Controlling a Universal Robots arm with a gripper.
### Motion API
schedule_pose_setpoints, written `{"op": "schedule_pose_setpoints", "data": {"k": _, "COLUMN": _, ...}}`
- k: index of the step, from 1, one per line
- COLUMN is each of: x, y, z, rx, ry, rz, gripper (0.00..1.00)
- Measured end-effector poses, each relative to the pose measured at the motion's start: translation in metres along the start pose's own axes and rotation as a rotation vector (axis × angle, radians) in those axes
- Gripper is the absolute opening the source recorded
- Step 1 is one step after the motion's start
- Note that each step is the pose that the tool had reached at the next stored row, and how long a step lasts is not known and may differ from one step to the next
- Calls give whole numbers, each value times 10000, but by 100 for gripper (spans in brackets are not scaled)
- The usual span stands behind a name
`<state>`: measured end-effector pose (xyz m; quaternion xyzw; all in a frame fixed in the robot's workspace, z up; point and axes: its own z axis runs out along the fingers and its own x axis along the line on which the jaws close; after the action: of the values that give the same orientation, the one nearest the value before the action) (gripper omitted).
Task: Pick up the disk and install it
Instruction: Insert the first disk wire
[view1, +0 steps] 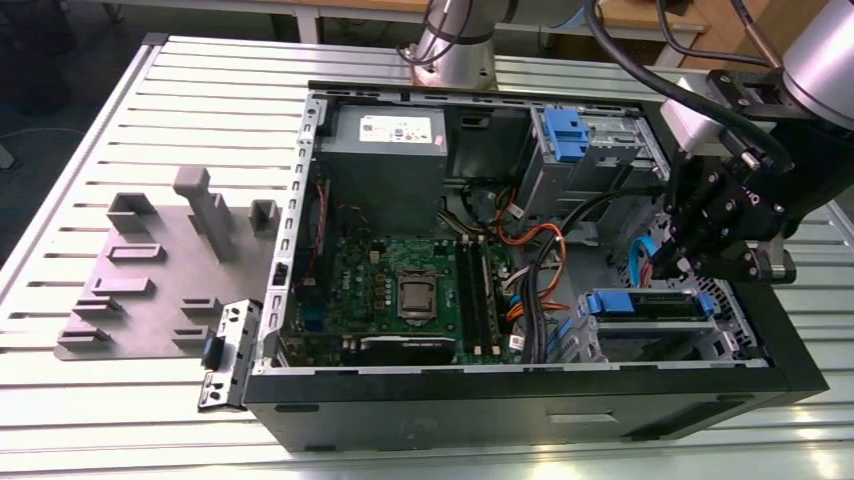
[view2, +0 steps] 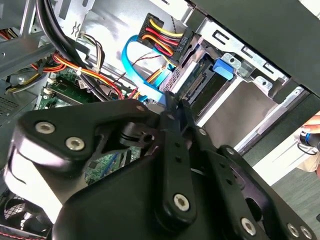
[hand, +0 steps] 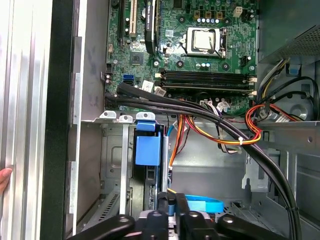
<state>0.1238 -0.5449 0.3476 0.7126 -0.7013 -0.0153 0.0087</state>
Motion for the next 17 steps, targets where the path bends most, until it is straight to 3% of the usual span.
{"op": "schedule_pose_setpoints", "data": {"k": 1, "x": 0, "y": 0, "z": 0, "rx": 0, "ry": 1, "rz": 0, "gripper": 16}}
{"op": "schedule_pose_setpoints", "data": {"k": 11, "x": 0, "y": 0, "z": 2, "rx": 0, "ry": 0, "rz": 0, "gripper": 16}}
{"op": "schedule_pose_setpoints", "data": {"k": 17, "x": 17, "y": 32, "z": 10, "rx": 0, "ry": 0, "rz": 0, "gripper": 16}}
